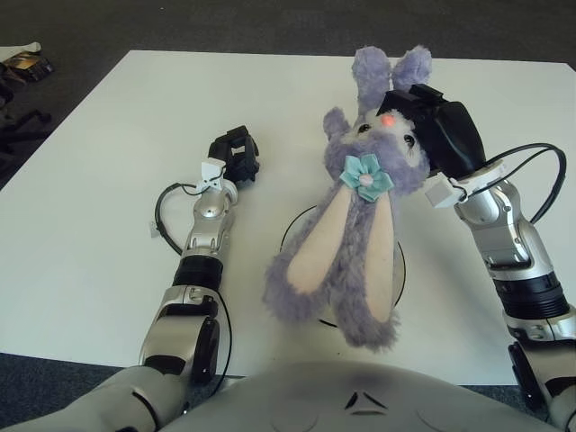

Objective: Put the doll into the plate.

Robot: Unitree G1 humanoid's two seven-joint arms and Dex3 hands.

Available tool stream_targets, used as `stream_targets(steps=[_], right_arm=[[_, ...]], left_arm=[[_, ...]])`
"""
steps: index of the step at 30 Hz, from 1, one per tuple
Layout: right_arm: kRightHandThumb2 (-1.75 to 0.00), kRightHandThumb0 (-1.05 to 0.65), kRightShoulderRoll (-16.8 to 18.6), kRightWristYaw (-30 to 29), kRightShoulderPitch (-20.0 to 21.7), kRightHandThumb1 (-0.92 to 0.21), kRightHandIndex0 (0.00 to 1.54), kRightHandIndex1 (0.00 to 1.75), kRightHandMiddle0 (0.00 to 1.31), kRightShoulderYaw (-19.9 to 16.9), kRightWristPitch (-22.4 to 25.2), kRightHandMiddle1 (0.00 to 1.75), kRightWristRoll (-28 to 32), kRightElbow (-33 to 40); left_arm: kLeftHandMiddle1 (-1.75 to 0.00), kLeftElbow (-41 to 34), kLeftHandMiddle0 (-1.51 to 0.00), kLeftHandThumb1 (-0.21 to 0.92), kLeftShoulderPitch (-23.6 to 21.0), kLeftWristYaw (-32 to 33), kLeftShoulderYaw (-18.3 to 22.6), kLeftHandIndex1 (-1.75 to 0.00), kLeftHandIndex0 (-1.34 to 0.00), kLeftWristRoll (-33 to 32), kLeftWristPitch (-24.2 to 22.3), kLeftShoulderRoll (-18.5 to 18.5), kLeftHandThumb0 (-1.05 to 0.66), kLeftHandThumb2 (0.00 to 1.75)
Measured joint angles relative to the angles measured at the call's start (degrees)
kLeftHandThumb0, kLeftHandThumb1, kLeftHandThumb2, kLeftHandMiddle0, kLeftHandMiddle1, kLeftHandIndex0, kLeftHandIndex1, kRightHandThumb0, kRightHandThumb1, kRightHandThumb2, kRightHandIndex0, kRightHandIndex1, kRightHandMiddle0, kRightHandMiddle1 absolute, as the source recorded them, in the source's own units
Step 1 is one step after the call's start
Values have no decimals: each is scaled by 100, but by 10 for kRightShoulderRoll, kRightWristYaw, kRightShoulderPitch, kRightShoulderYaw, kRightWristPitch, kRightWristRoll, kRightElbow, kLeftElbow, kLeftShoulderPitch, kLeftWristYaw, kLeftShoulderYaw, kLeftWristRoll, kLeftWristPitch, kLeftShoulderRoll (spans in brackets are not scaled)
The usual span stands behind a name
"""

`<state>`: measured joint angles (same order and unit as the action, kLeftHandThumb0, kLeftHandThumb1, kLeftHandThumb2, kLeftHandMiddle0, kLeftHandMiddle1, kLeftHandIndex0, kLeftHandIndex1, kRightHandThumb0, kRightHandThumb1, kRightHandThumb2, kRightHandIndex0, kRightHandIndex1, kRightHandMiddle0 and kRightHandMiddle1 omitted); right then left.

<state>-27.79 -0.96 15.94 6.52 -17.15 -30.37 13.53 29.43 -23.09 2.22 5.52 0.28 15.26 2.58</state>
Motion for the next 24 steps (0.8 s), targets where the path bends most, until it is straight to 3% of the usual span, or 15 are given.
stream_targets(steps=[14, 24], right_arm=[[-153, 54, 18, 53, -50, -14, 76, 175, 100, -5, 26, 175, 3, 91], [-154, 54, 29, 59, -71, -13, 76, 175, 98, -5, 32, 175, -6, 113]], left_arm=[[-175, 1, -135, 72, 0, 5, -2, -175, -113, 2, -3, 1, -54, 94], [-175, 1, -135, 71, -1, 5, -1, -175, -112, -1, -3, 1, -53, 94]])
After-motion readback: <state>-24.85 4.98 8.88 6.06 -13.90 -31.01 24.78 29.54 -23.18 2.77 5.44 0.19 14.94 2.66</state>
